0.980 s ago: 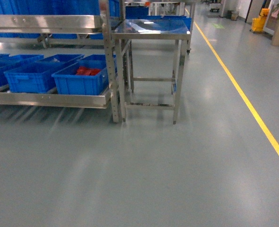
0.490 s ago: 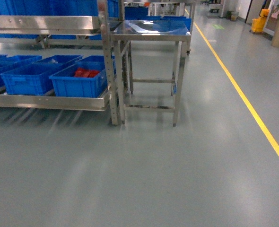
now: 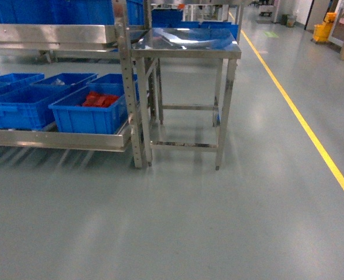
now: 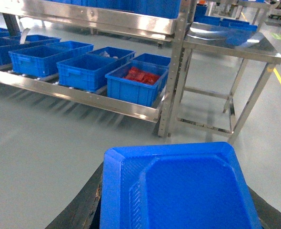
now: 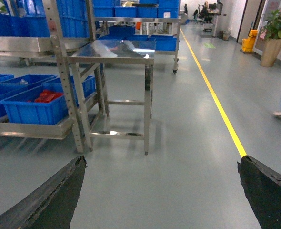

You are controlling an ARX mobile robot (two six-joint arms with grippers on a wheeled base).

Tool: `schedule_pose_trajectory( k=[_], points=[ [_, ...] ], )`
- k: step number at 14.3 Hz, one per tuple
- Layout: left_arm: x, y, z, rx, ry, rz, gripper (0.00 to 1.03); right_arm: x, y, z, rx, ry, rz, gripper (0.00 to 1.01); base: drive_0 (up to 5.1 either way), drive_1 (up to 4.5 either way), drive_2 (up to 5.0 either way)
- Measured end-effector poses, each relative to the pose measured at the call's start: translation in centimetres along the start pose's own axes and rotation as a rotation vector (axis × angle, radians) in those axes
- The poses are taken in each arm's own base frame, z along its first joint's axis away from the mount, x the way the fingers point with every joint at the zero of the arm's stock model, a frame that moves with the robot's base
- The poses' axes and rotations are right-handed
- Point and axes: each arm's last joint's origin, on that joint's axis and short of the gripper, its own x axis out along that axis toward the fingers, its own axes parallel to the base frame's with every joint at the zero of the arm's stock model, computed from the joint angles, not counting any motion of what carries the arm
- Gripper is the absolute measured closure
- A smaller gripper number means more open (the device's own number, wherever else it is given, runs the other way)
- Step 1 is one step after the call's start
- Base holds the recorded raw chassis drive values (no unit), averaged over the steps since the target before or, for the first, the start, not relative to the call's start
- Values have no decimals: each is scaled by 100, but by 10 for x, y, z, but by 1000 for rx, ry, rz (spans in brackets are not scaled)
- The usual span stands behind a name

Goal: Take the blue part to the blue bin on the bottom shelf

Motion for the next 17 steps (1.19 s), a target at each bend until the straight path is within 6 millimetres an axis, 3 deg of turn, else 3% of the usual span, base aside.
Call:
schedule_pose_trajectory(
  k=[17],
  points=[
    [0, 0, 0, 2, 2, 0, 59, 0, 0, 0, 0, 1, 0, 3, -4, 399, -407]
  ],
)
